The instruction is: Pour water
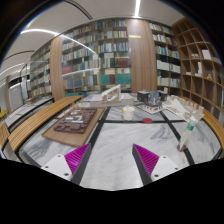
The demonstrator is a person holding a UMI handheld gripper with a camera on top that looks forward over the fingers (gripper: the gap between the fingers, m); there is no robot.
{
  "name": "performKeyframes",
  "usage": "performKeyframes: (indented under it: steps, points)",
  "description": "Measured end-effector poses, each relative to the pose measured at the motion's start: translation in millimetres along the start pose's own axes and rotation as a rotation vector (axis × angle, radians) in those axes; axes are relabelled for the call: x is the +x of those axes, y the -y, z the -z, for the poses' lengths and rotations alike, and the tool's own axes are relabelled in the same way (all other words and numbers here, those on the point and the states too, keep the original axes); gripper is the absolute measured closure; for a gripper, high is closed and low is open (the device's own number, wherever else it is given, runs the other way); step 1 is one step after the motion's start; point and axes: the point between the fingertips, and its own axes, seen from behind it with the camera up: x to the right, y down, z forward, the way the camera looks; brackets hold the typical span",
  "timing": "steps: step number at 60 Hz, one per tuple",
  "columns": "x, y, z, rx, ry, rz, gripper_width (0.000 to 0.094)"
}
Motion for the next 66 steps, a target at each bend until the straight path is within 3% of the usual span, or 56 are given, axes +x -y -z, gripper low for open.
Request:
performKeyframes:
  steps: [22, 35, 48, 53, 58, 66]
  points:
    - [246, -92, -24, -0.067, -0.277, -0.036, 0.0096]
    - [370, -75, -60, 0.015, -0.393, -0.023, 0.0095]
    - [427, -54, -126, 0.068, -0.372, -0.024, 0.0127]
    - [430, -55, -149, 0.074, -0.347, -0.014, 0.0185]
    - [429, -52, -161, 0.099, -0.326, -0.020, 0.0374]
    - [430, -48, -166, 0.139, -0.337, -0.004, 0.0452]
